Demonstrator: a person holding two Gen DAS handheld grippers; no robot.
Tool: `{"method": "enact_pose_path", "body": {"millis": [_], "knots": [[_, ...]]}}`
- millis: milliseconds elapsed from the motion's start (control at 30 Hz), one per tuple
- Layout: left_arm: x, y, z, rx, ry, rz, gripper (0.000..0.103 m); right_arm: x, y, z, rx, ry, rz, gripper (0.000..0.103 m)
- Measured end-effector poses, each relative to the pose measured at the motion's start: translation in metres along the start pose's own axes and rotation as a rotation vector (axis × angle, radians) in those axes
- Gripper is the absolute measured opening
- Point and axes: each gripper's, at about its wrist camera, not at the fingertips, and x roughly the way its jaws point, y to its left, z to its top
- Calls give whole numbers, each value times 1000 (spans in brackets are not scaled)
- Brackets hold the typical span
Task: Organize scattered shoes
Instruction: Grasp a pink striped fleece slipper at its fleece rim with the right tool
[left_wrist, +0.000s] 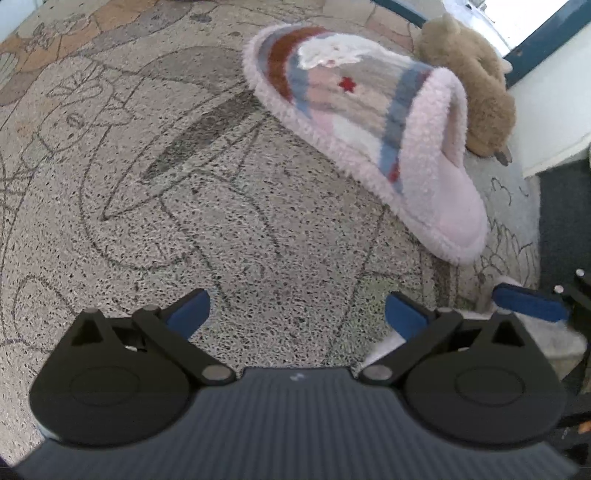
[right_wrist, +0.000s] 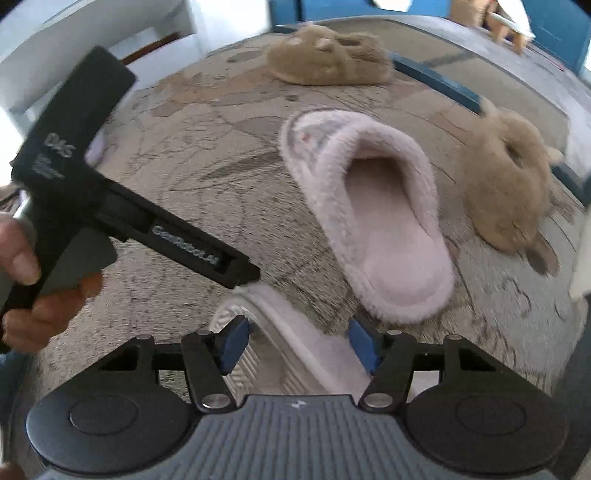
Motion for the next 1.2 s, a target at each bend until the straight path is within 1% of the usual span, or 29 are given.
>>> {"method": "enact_pose_path", "body": {"millis": [67,100,167,200,233,267,300,333,367,400,433,467,500,567,633,667,733,800,833,900,933,1000,1033,1067,1100,1133,1200], "knots": [[1,2,0,-10,8,-3,103,7,4,4,-33,38,30,64],[1,3,0,-14,15,-5,103,11,5,7,-50,57,44,58],[2,4,-1,-14,24,-1,103,18,8,5,-68,98,51,56],[2,4,-1,-14,29,2,103,20,8,4,-52,98,57,52],[3,5,-1,-14,32,5,103,18,7,4,-29,84,53,48],[3,6,-1,-16,34,6,103,17,8,5,-22,73,45,46],[3,7,-1,-23,36,5,103,15,9,5,-14,62,36,40],[3,9,1,-30,37,5,103,11,8,7,8,36,23,35],[2,11,3,-37,35,4,103,7,8,8,30,11,11,32],[0,14,6,-44,32,4,103,3,7,9,52,-15,-2,27],[-2,16,8,-52,27,5,103,-2,7,13,70,-53,-16,25],[-5,20,12,-62,20,7,103,-3,8,14,71,-62,-19,24],[-10,26,17,-75,9,11,103,-9,11,18,74,-103,-22,24],[-18,38,24,-108,-19,25,103,-12,16,31,75,-167,-2,24],[-26,52,31,-147,-51,43,103,-9,21,41,64,-199,-3,24],[-30,57,33,-166,-61,49,103,-7,26,46,48,-228,-10,24],[-38,76,45,-227,-88,58,103,3,33,61,42,-288,5,25],[-42,94,59,-275,-113,63,103,11,36,68,48,-292,26,26],[-47,100,61,-301,-129,66,103,16,38,72,53,-293,43,28],[-54,104,58,-318,-135,55,103,24,47,71,49,-283,50,31],[-56,105,58,-324,-137,50,103,23,49,69,52,-282,50,40],[-54,96,56,-298,-120,46,103,19,48,60,81,-286,31,50],[-53,90,54,-274,-110,39,103,18,47,58,89,-291,25,53],[-53,86,52,-259,-109,33,103,13,41,51,124,-299,9,54],[-52,84,52,-255,-116,36,103,13,41,50,134,-298,7,56],[-54,80,52,-243,-121,49,103,11,38,47,149,-297,4,59],[-57,73,53,-217,-126,78,103,4,30,34,193,-285,-13,59]]}}
